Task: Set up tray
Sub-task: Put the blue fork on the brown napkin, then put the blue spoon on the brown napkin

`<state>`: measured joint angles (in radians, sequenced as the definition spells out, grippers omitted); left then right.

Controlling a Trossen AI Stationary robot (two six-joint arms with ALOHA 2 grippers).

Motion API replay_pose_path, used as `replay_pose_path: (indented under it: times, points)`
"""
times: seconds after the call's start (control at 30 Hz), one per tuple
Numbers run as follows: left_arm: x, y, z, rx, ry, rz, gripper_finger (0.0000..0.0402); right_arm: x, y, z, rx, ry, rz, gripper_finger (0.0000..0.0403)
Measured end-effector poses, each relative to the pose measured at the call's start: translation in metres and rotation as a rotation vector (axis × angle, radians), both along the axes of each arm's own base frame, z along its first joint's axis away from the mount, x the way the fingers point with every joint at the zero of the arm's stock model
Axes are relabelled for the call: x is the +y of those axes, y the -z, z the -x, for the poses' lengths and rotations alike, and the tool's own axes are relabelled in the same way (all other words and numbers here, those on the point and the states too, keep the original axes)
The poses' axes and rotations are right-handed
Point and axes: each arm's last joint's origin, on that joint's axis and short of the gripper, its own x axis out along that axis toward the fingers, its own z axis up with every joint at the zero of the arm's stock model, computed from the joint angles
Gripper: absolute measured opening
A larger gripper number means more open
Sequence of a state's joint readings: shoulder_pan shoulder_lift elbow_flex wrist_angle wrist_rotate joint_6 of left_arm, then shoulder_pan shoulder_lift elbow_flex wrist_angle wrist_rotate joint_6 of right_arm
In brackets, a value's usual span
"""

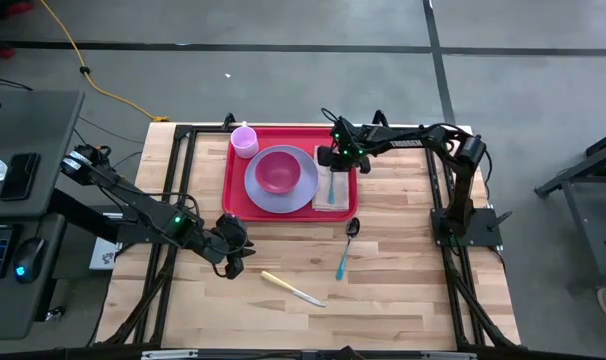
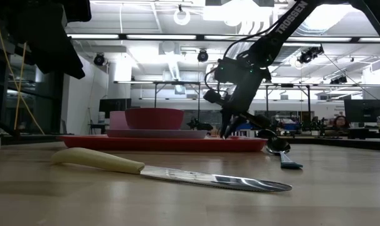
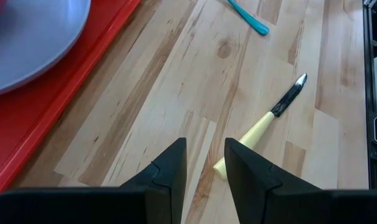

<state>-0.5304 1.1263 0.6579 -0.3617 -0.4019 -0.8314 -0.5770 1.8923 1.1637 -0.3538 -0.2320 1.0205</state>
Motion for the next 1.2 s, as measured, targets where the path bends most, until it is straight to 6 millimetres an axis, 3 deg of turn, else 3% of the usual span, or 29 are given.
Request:
replay_pose_path:
  times: [0.5, 0.9, 1.07, 1.2]
  points:
    - [0.0, 0.0, 0.0, 0.004, 0.001, -0.002, 0.0138, -0.007, -0.001, 0.003, -0.021, 0.015, 0.003, 0.0055]
    - [0.0, 0.0, 0.0, 0.004, 0.001, -0.001, 0.0138, -0.01, -0.004, 0.004, -0.097, -0.03, -0.074, 0.0057]
    - [0.0, 0.0, 0.0, 0.003, 0.001, -0.001, 0.0138, -0.007, -0.016, 0.007, -0.11, -0.041, -0.072, 0.0055]
    - [0.0, 0.0, 0.0, 0.0, 0.001, 0.001, 0.0138, -0.003, -0.037, 0.014, -0.125, -0.044, -0.032, 0.0052]
